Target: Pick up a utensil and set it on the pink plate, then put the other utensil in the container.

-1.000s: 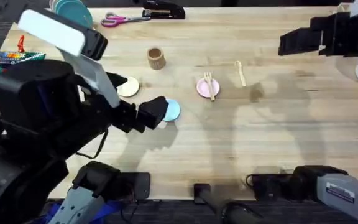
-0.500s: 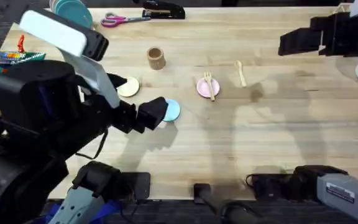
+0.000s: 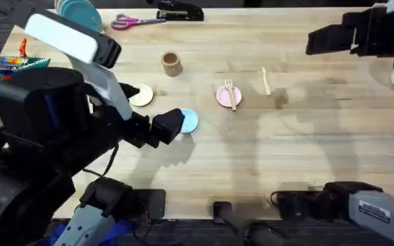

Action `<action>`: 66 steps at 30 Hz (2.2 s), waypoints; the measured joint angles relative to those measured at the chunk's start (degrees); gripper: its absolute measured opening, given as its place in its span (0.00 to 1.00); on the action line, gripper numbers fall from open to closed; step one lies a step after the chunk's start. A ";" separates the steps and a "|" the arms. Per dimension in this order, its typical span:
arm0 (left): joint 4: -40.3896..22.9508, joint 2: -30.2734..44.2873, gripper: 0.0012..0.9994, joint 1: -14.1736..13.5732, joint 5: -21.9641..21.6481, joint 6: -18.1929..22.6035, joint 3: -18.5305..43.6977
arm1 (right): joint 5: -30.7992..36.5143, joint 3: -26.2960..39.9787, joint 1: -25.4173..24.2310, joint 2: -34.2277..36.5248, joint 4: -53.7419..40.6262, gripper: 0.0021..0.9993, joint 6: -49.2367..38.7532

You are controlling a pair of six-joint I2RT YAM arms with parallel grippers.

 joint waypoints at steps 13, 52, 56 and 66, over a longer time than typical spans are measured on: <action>-1.37 0.00 0.99 0.00 0.00 0.00 0.00 | -1.40 3.60 6.62 13.74 4.97 1.00 0.00; -1.37 0.00 0.99 0.00 0.00 0.01 0.00 | 2.12 6.18 9.07 42.56 12.52 1.00 -0.91; -1.37 0.00 0.99 0.00 0.00 0.02 0.00 | 2.22 6.56 9.14 42.85 12.17 1.00 -0.91; -1.37 0.00 0.99 0.00 -2.83 0.02 0.00 | 2.32 6.64 9.18 42.88 11.64 1.00 -0.91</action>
